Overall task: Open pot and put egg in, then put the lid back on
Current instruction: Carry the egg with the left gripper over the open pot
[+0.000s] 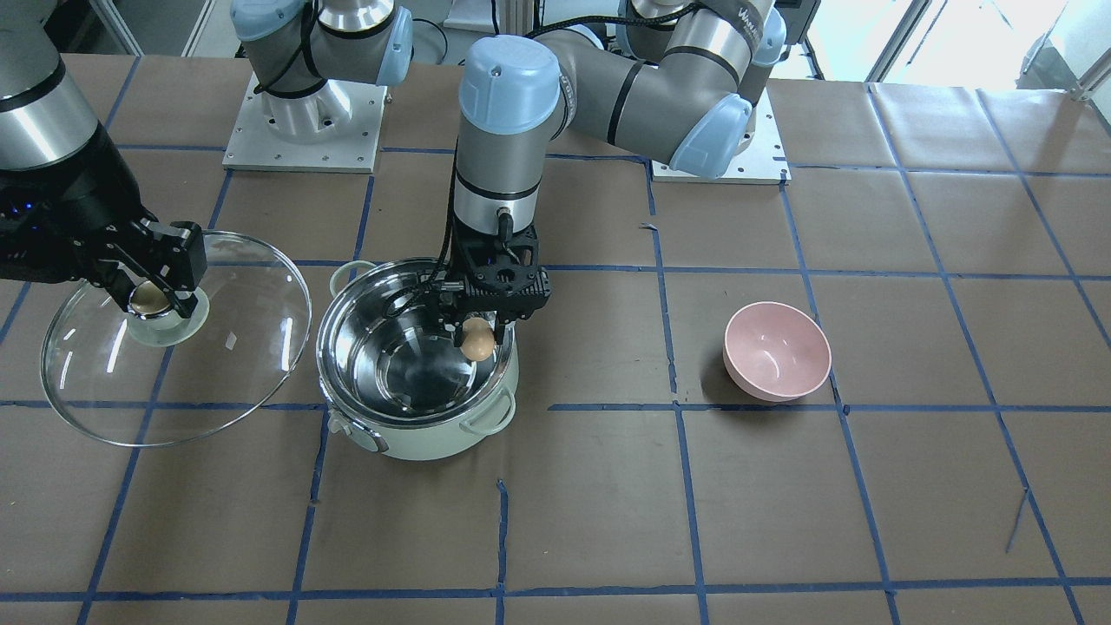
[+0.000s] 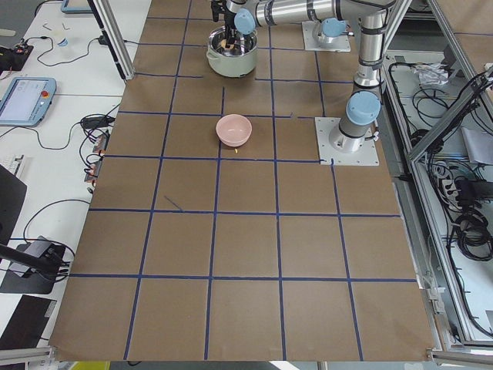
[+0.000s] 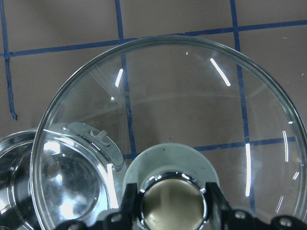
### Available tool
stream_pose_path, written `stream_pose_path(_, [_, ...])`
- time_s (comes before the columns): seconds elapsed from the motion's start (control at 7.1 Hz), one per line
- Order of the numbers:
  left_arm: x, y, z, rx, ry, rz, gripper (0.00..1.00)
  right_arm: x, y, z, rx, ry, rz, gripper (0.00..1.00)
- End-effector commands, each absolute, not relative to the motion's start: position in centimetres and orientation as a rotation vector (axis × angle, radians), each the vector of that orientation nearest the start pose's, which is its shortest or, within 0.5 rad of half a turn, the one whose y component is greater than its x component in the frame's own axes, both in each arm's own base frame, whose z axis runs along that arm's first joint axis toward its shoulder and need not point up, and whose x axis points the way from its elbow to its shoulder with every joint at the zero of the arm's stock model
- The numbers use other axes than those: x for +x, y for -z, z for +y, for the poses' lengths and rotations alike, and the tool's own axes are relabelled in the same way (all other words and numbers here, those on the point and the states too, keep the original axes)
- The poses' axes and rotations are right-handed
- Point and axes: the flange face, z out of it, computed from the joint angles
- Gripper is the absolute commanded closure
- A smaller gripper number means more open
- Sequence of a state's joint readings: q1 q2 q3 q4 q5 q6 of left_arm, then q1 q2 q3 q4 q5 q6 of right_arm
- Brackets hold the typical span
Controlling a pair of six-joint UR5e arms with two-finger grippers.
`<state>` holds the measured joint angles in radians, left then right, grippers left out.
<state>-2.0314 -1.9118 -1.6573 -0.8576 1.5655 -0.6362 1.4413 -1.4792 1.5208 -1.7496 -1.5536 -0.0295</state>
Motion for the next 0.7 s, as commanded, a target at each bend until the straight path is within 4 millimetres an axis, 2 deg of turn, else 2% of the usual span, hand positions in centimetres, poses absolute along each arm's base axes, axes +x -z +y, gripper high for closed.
stream_pose_path(0.0, [-42.3,-31.4,-50.5,-0.384,0.431,3.277,0.84,6.1,-47.7,-55.1,0.163,0.194,3.119,0.56])
stream_pose_path(0.28, [-43.5,-30.1,-50.9,-0.441,0.426,3.261,0.84,6.2,-47.3,-55.0,0.163,0.192,3.117,0.56])
stream_pose_path(0.56, [-43.8,-28.4,-52.0,-0.449,0.509,3.242,0.84,6.5,-47.3,-54.9,0.160,0.194,3.114,0.56])
